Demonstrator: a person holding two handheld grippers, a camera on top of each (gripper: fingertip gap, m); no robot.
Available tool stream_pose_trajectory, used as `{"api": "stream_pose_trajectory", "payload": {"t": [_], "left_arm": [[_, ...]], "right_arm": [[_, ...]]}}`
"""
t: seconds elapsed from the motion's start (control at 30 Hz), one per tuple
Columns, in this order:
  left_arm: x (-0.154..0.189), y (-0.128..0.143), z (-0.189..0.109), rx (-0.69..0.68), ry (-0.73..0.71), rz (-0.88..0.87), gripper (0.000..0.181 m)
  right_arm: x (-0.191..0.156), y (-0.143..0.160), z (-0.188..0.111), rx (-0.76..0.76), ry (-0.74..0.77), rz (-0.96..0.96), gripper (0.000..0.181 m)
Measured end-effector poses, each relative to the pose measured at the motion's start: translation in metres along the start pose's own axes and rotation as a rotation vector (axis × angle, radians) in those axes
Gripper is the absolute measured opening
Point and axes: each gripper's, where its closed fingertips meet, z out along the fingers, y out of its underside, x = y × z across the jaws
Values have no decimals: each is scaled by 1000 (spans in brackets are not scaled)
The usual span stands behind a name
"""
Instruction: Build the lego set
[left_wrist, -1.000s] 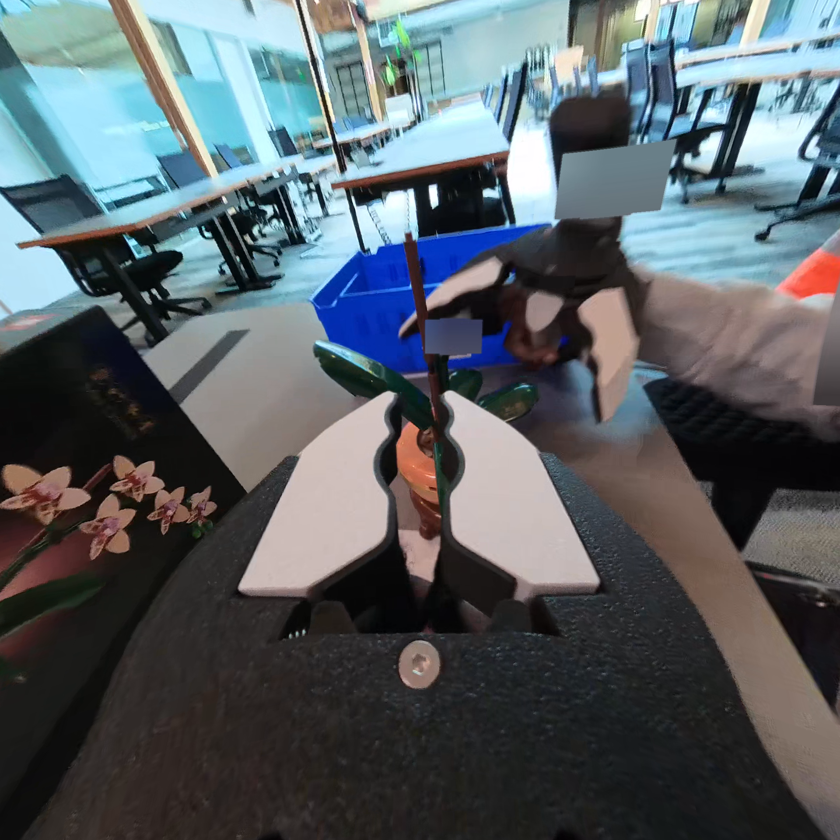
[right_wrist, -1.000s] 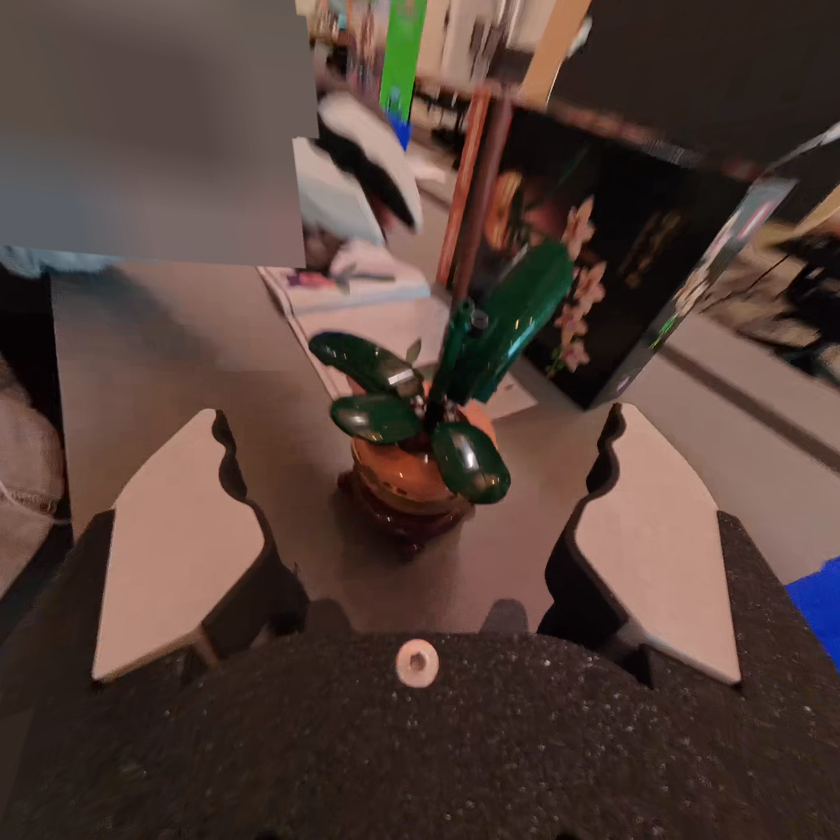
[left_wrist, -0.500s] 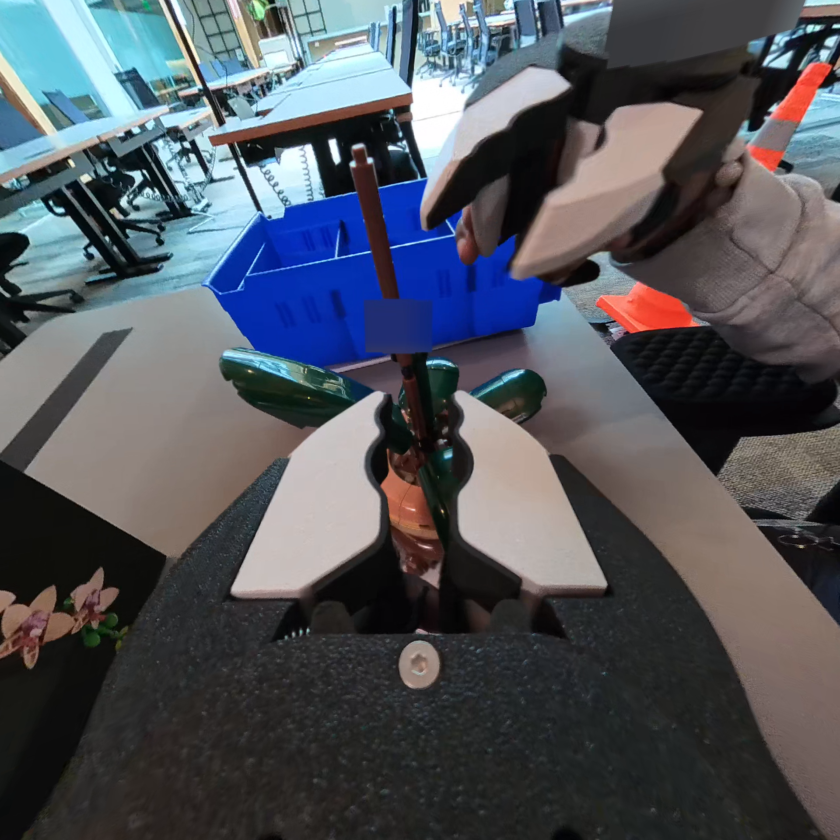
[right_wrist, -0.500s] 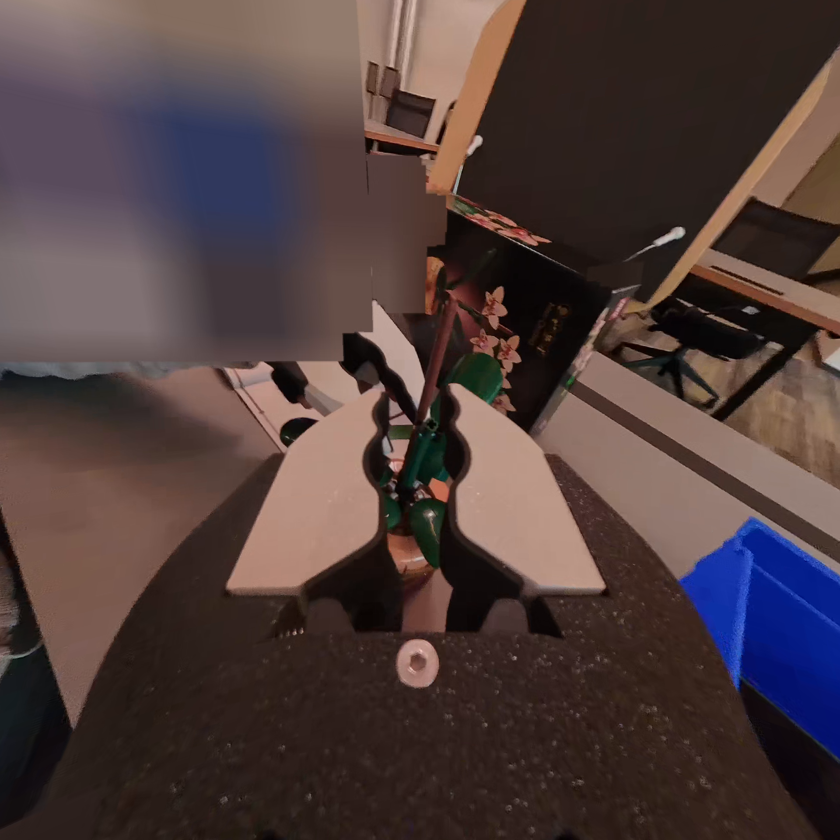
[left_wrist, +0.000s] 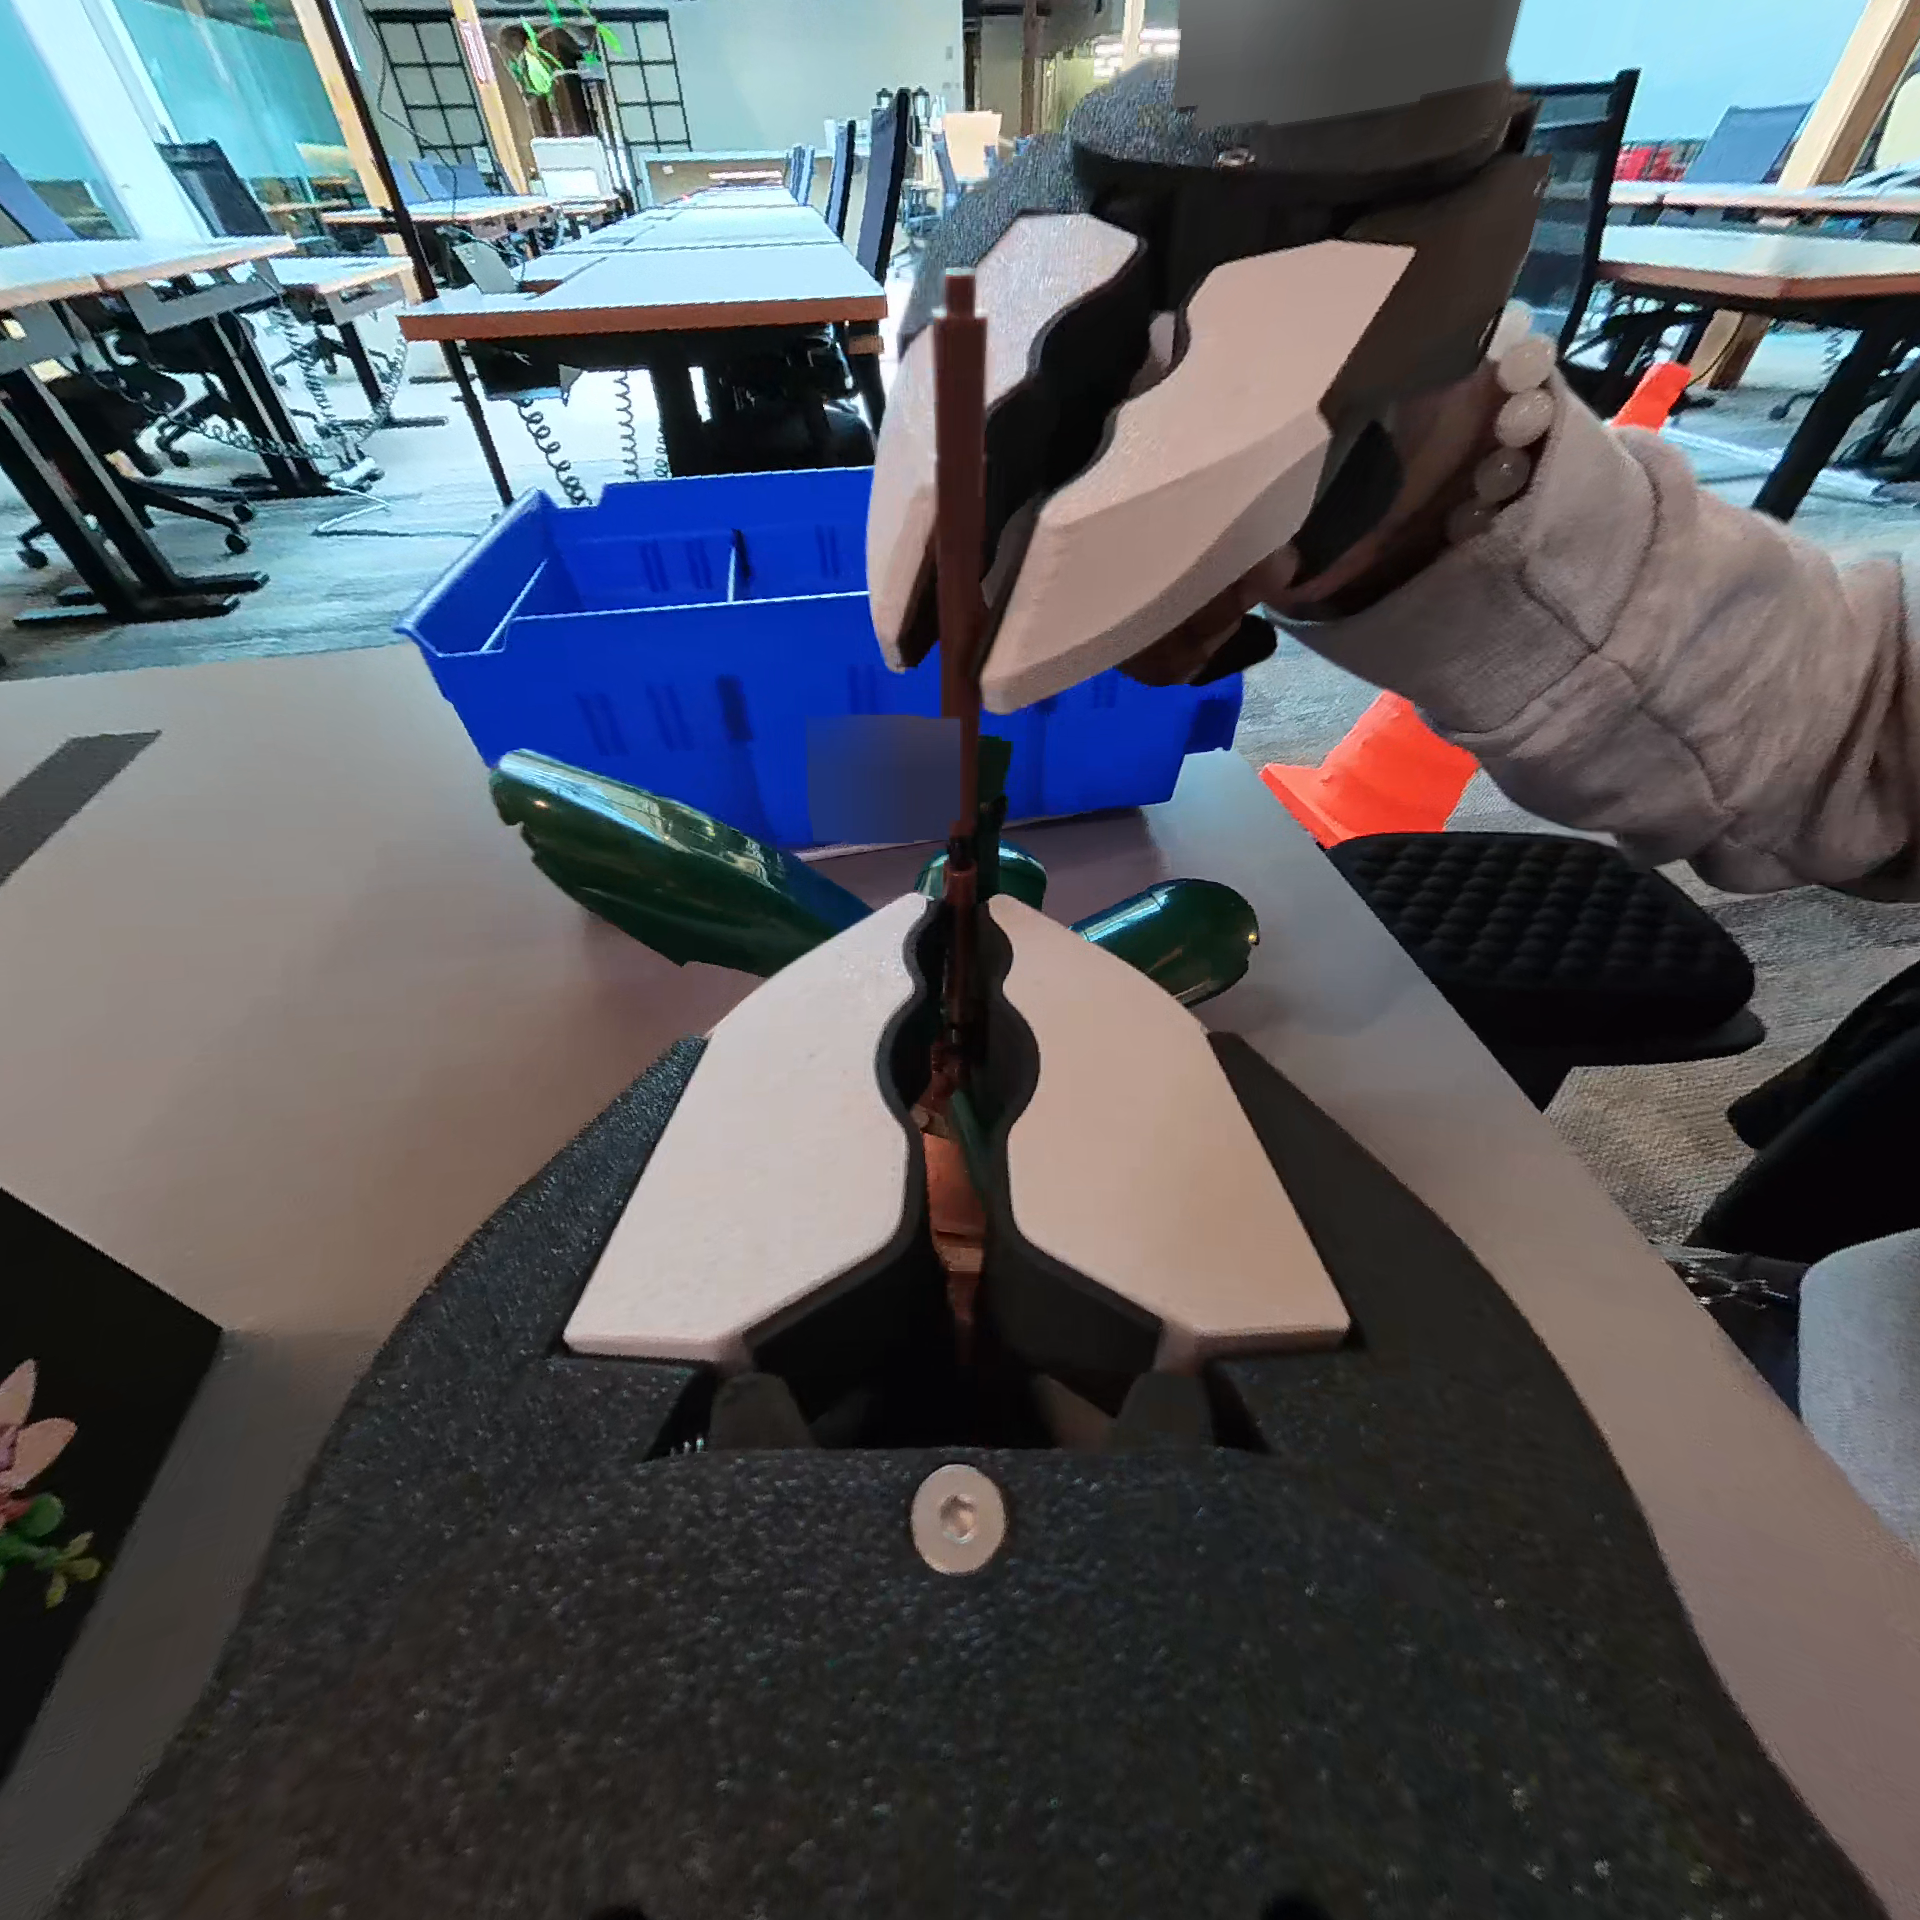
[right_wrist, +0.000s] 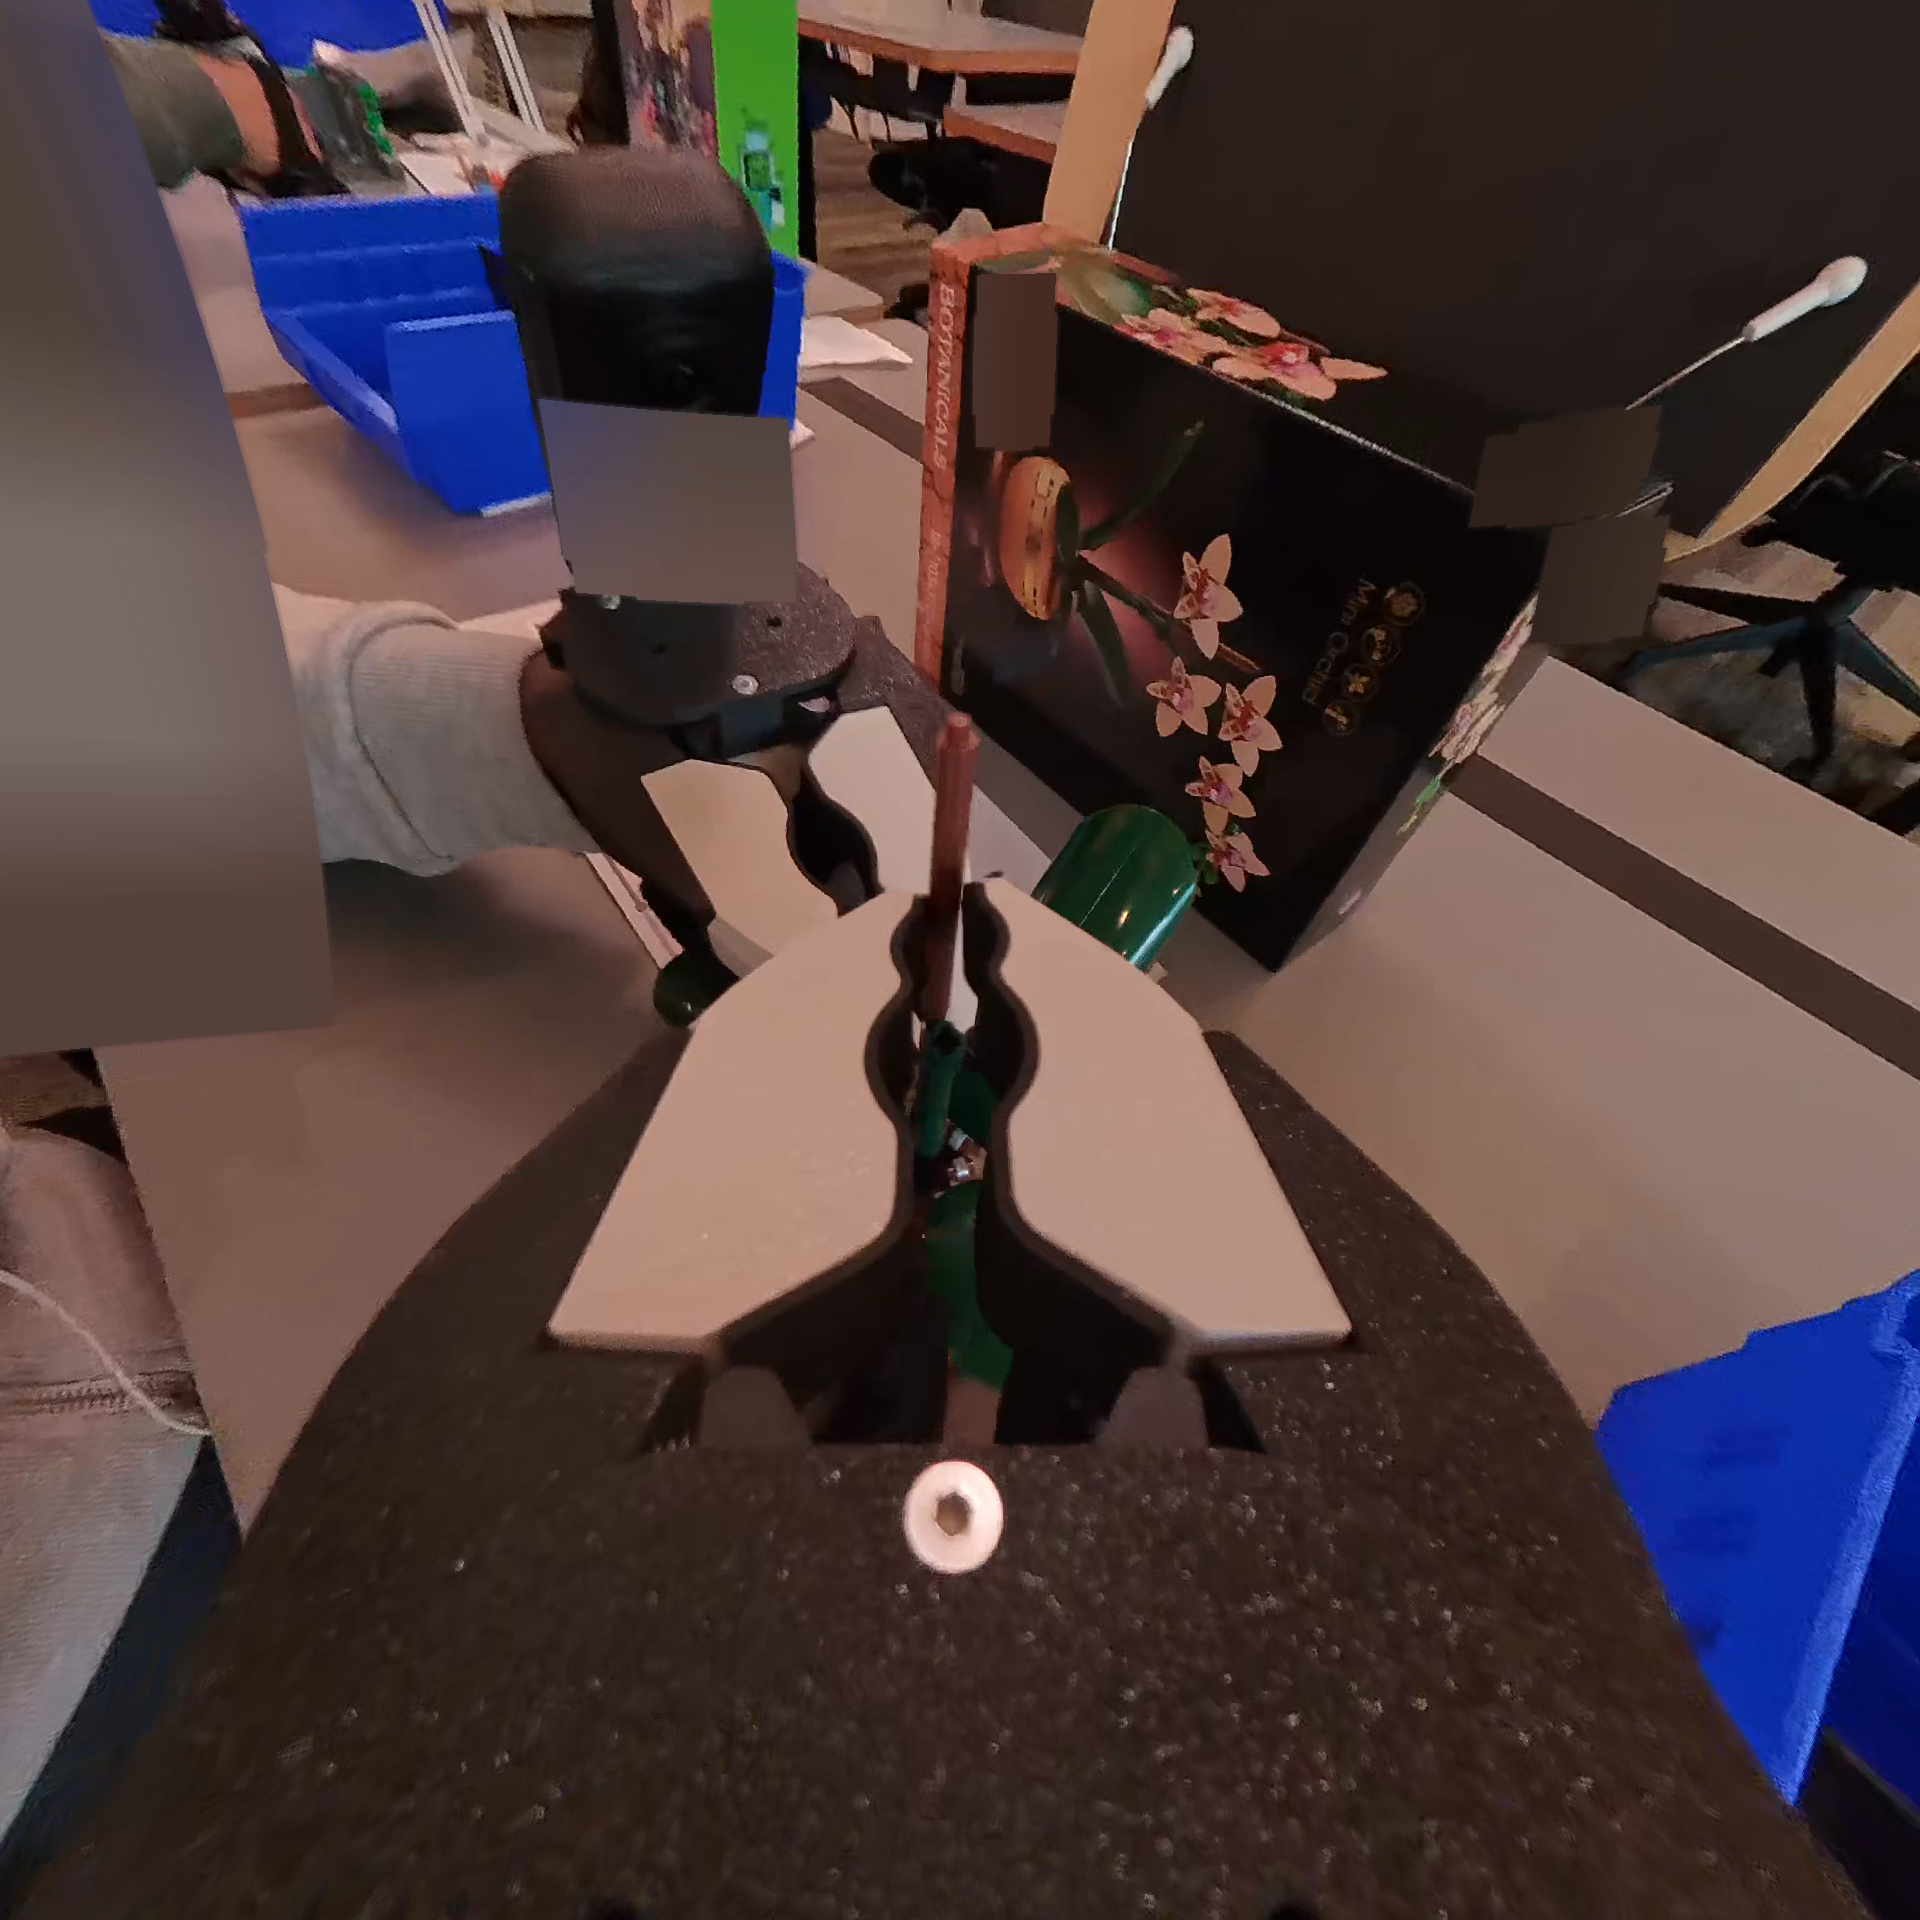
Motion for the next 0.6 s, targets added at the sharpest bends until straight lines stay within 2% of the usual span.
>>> {"api": "stream_pose_trajectory", "payload": {"t": [0.6], "left_arm": [[0, 3, -3, -29, 33, -37, 4]], "right_arm": [[-7, 4, 7, -40, 10, 60, 4]]}}
